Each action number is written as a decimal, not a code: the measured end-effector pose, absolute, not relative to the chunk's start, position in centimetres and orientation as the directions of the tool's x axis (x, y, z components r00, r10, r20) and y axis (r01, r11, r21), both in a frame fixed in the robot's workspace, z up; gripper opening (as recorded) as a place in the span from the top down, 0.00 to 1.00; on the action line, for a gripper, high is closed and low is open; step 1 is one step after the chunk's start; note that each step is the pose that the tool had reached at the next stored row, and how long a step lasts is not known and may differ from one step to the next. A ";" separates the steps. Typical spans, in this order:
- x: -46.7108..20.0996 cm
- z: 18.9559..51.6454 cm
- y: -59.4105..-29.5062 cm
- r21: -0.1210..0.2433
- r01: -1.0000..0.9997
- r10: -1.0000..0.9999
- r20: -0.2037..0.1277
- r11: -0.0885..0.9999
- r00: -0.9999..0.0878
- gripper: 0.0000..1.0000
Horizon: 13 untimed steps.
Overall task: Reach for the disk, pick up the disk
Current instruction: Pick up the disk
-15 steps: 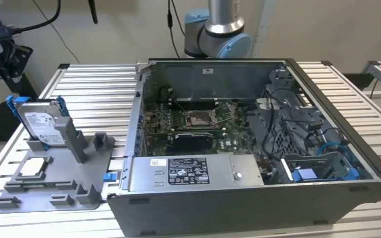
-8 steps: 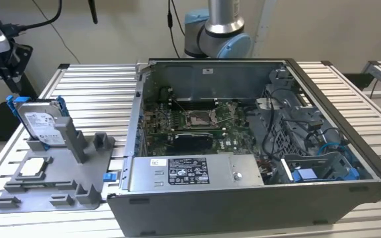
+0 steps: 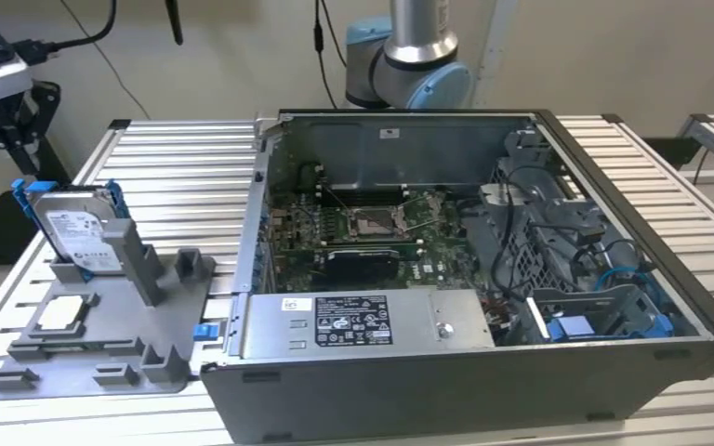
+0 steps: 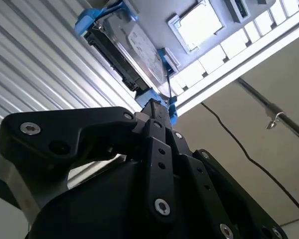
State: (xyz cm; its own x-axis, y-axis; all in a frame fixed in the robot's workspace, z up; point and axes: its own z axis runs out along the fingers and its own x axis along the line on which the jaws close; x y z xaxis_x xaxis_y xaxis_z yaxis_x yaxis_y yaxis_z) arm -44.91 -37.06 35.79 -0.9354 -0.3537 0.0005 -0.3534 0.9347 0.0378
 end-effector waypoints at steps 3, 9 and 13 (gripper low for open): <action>-44.9 35.8 -37.1 0.038 -0.404 -0.405 0.001 0.914 -0.915 1.00; -44.9 35.8 -37.1 0.037 -0.501 -0.501 0.001 0.865 -0.865 1.00; -44.9 35.8 -37.1 0.036 -0.562 -0.562 0.001 0.827 -0.827 1.00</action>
State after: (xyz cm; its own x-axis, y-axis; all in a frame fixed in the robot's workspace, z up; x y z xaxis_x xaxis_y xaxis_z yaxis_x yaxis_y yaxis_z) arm -44.91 -37.06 35.79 -0.8271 -0.5621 0.0009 -0.5617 0.8266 0.0360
